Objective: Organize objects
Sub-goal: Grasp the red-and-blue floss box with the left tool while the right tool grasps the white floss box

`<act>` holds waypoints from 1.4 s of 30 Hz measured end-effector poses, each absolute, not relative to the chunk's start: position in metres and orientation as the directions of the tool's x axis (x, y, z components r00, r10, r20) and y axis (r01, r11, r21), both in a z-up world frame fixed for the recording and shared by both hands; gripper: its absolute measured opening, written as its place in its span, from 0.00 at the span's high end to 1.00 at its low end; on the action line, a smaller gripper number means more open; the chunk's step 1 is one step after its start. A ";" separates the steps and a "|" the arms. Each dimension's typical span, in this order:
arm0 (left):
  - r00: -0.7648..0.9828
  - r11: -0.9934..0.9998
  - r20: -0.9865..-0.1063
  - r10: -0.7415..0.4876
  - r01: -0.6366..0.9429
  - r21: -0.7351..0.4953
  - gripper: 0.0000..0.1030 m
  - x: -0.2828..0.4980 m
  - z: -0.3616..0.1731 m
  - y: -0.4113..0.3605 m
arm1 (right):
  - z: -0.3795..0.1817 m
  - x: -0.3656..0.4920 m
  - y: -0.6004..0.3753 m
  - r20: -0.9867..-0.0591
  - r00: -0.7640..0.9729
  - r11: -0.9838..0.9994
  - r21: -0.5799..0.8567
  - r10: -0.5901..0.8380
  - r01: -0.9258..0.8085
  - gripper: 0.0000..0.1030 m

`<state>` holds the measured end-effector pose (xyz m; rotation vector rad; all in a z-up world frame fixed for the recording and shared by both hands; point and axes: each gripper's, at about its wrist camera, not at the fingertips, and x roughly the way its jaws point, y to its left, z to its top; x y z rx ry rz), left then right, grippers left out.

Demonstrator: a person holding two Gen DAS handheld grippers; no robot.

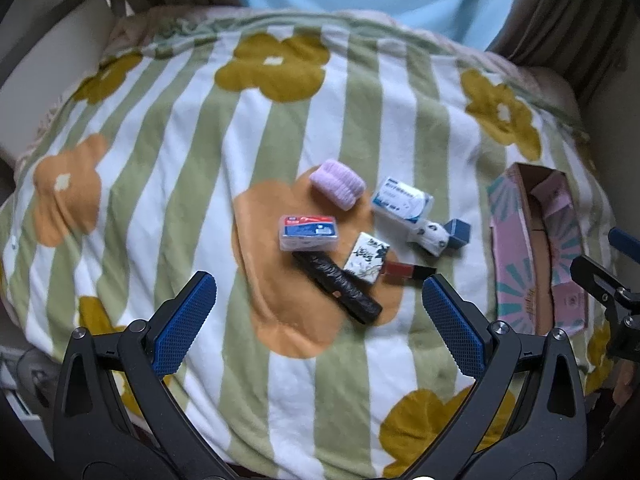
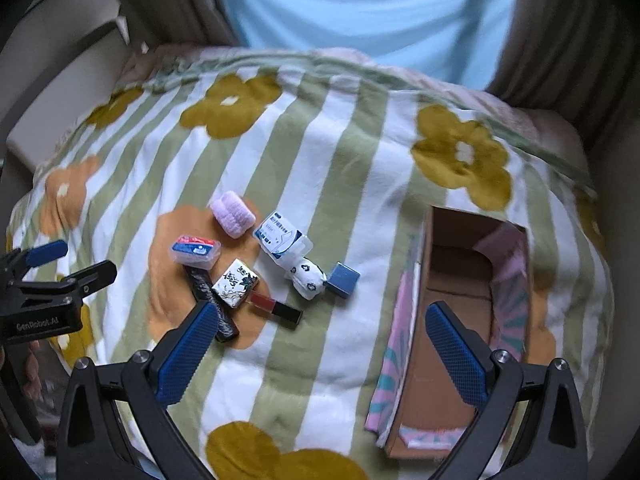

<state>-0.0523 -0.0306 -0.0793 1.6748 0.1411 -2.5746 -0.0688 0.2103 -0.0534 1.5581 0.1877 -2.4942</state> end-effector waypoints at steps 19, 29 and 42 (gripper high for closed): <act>-0.102 -0.992 -0.993 -0.062 0.113 0.050 0.01 -0.177 -0.248 -0.036 | -0.205 -0.188 0.147 -0.964 -0.250 -0.807 -0.076 -0.090 0.586 0.01; -0.005 -0.991 -0.997 -0.078 0.107 0.077 0.01 -0.200 -0.297 -0.035 | -0.253 -0.206 0.125 -0.978 -0.195 -0.752 -0.078 -0.068 0.655 0.01; 0.017 -0.995 -1.000 -0.017 0.103 0.019 0.24 -0.209 -0.308 -0.034 | -0.276 -0.211 0.121 -0.988 -0.145 -0.725 -0.068 -0.044 0.686 0.42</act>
